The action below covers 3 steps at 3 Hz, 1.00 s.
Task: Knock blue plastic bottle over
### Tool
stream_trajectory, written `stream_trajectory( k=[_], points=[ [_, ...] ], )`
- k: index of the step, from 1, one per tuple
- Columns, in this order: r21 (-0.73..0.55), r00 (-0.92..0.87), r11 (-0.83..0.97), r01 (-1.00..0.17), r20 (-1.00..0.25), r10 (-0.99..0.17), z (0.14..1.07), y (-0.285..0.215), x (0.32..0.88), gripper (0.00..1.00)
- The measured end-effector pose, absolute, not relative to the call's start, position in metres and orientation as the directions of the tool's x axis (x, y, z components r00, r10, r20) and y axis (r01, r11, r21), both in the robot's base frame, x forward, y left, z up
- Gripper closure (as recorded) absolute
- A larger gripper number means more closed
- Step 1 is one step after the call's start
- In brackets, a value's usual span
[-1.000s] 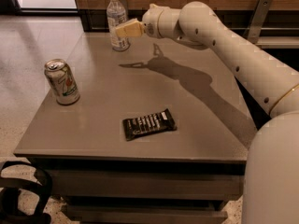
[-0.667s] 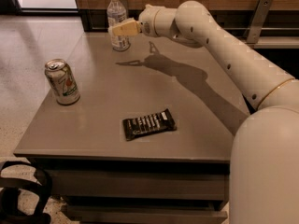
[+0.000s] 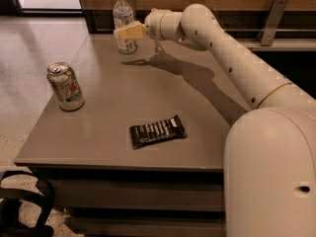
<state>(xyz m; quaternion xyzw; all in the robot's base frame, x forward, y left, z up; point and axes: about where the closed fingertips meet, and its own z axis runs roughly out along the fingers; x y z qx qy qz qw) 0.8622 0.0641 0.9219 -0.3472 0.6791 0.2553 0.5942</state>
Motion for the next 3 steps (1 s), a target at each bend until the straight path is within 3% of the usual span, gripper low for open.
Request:
stream_trajectory(
  k=[2, 3],
  points=[
    [-0.024, -0.065, 0.605, -0.796, -0.990, -0.124, 0.908, 0.081, 0.874, 0.00],
    [-0.017, -0.060, 0.586, -0.810, -0.992, -0.112, 0.905, 0.092, 0.874, 0.14]
  ],
)
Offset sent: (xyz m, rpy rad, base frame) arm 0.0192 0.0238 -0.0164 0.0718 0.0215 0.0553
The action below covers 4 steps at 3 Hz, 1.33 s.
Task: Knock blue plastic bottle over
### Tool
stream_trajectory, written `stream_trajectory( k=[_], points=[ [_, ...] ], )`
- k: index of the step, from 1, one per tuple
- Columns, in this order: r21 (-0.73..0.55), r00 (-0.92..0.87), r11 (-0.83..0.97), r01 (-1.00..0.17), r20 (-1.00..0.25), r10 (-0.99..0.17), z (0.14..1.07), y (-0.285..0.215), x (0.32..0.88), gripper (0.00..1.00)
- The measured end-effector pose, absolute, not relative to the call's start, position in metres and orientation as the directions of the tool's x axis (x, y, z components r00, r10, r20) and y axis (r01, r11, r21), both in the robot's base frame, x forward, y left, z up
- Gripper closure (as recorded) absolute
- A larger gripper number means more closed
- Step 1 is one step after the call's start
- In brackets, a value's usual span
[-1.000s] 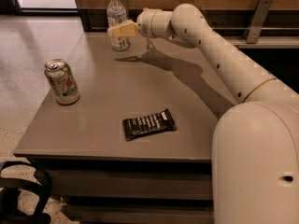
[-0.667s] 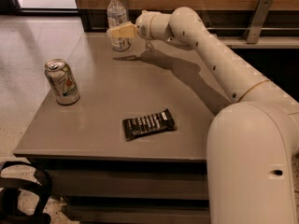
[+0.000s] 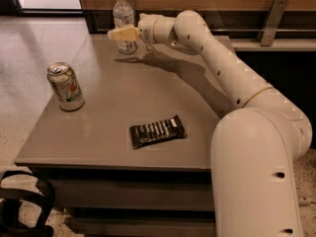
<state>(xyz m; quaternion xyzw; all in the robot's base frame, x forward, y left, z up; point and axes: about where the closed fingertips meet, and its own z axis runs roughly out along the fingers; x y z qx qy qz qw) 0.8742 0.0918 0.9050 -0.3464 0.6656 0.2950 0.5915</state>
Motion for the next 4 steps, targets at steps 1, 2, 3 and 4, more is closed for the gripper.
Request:
stream_trajectory(
  k=[1, 2, 3, 4],
  points=[
    [-0.015, -0.061, 0.581, -0.814, -0.992, -0.112, 0.9036, 0.0964, 0.8736, 0.45],
    [-0.014, -0.062, 0.578, -0.816, -0.992, -0.112, 0.9026, 0.0993, 0.8732, 0.68],
    [-0.013, -0.063, 0.575, -0.818, -0.992, -0.112, 0.9016, 0.1027, 0.8728, 0.92],
    [-0.012, -0.064, 0.572, -0.820, -0.992, -0.112, 0.9008, 0.1053, 0.8724, 1.00]
  ],
)
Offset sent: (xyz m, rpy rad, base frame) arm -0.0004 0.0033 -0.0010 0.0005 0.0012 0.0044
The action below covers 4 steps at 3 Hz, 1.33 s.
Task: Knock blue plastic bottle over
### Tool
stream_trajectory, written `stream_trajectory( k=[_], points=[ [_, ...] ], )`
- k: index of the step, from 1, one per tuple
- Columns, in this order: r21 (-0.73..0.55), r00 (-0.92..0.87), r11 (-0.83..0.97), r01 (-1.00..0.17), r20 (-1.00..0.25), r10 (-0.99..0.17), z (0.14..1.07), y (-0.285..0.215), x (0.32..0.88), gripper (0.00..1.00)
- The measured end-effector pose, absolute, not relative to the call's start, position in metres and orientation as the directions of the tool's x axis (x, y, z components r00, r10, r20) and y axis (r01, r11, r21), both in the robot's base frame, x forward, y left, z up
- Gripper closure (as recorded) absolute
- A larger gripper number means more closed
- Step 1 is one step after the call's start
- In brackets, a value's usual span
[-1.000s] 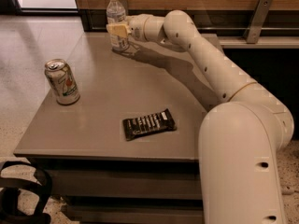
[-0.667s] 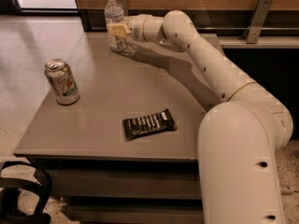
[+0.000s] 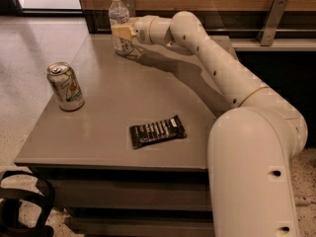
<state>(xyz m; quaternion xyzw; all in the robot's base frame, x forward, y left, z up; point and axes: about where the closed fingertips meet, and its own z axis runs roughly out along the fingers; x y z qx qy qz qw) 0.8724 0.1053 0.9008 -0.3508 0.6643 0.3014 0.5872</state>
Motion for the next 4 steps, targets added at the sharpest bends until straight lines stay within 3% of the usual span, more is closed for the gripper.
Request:
stream_trajectory(
  k=[1, 4],
  points=[
    [-0.025, -0.071, 0.577, -0.817, -0.987, -0.143, 0.908, 0.098, 0.868, 1.00],
    [-0.144, -0.147, 0.598, -0.788, -0.900, -0.410, 0.949, 0.050, 0.827, 1.00]
  ],
)
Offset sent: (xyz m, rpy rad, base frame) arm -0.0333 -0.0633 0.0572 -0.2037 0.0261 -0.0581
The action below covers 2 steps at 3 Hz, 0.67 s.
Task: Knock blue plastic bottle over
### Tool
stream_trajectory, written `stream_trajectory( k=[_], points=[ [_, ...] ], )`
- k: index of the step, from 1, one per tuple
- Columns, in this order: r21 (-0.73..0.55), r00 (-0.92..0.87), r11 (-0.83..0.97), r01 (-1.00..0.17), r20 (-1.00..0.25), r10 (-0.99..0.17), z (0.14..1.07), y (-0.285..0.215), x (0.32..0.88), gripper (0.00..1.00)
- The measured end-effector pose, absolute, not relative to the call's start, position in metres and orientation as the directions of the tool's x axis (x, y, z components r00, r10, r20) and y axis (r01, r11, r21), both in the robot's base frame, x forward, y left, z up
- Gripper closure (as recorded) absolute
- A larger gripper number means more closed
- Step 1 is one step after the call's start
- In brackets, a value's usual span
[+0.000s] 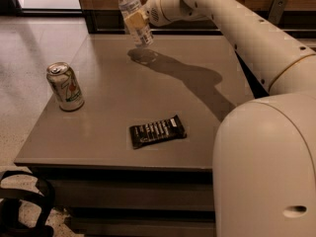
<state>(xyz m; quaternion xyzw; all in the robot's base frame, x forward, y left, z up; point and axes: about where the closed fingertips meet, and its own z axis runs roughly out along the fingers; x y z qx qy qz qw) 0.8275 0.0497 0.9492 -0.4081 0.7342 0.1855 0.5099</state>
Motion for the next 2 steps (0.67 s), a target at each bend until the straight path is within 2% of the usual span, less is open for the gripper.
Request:
stream_trajectory(
  k=[1, 2],
  points=[
    [-0.214, -0.203, 0.596, -0.774, -0.808, -0.553, 0.942, 0.046, 0.825, 1.00],
    [-0.230, -0.242, 0.576, -0.784, -0.742, -0.625, 0.928, 0.048, 0.825, 1.00]
  ],
)
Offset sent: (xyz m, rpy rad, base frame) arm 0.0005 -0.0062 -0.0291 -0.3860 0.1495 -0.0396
